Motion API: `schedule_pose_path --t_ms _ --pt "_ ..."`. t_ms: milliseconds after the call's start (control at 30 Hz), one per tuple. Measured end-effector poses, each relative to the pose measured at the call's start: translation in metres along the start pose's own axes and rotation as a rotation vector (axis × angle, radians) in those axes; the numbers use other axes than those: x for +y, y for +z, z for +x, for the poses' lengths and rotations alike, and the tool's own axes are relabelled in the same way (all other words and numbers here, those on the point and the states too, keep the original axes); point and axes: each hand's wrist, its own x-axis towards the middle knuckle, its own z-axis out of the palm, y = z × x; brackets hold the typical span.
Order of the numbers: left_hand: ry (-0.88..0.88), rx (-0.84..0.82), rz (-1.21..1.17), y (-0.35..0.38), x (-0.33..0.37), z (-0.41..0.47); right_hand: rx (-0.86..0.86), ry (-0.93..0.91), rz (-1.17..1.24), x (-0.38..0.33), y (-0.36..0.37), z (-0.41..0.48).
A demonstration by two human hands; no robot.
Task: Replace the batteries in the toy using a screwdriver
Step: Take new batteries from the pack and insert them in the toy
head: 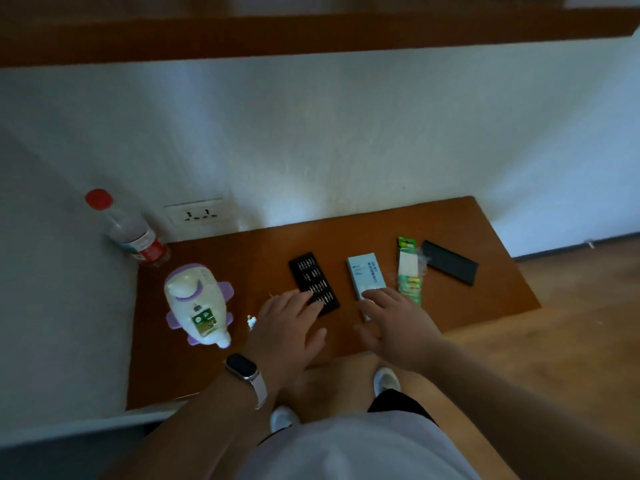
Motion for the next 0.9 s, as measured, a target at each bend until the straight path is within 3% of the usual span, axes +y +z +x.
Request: schedule_pose_path --t_ms 400,900 --pt "-0.02 -0.054 0.029 0.034 0.1 0.082 -0.02 0.085 0.085 0.14 -0.001 -0.017" --pt "-0.287 -0.109 0.027 0.088 0.19 0.146 -0.104 0.0 0.305 0.269 0.033 0.011"
